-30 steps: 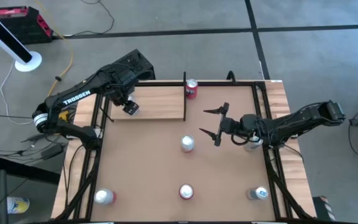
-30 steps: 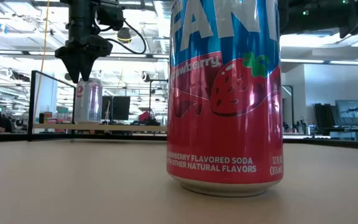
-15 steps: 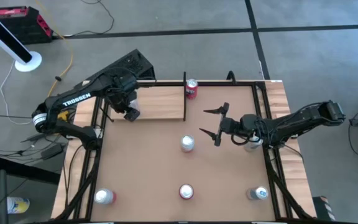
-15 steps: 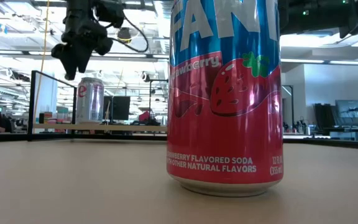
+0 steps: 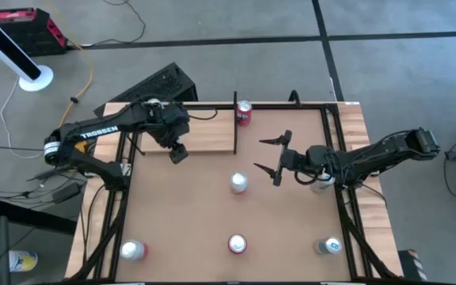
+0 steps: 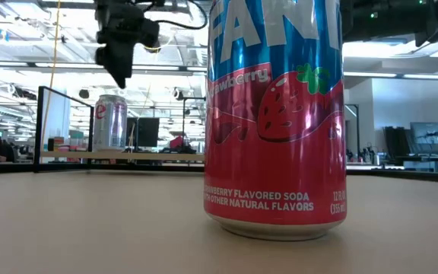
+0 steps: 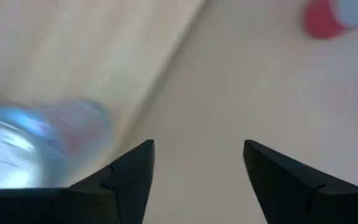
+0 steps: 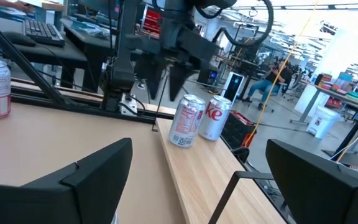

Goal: Place canned beverage on shelf
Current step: Put the silver soda can on the shelf aligned with the other silver soda can

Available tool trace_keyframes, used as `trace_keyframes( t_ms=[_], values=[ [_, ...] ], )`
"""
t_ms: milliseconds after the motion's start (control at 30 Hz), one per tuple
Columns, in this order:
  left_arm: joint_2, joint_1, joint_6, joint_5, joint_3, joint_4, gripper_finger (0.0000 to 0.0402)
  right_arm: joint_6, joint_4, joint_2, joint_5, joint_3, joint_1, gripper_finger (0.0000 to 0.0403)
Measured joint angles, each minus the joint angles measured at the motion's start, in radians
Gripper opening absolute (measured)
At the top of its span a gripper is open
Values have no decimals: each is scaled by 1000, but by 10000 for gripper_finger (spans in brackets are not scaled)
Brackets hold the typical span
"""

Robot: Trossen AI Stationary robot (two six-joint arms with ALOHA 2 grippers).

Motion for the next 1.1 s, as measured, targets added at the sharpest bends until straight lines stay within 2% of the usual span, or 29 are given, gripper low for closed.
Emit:
trace_keyframes(
  t_ms=[100, 233, 333, 367, 433, 567, 800, 967, 1100],
  values=[
    [71, -12, 71, -80, 54, -52, 182, 0, 1, 0, 0, 0, 0, 395],
    [189, -33, 178, -96, 124, -122, 94, 0, 1, 0, 0, 0, 0, 395],
    [277, -44, 229, -166, 178, -219, 23, 0, 1, 0, 0, 0, 0, 395],
    [302, -45, 230, -195, 193, -251, 12, 0, -1, 0, 0, 0, 0, 395],
    [344, -46, 231, -233, 217, -298, 9, -1, -8, 0, 0, 0, 0, 395],
    [393, -46, 241, -236, 231, -333, 2, -1, -10, 0, 0, 0, 0, 395],
    [407, -26, 249, -309, 231, -350, 0, -1, -11, 0, 0, 0, 0, 395],
    [407, 19, 251, -323, 231, -354, 0, -2, -11, 0, 0, 0, 0, 395],
    [407, 62, 267, -380, 231, -347, 0, -4, -11, 0, 0, 0, 0, 395]
  ],
)
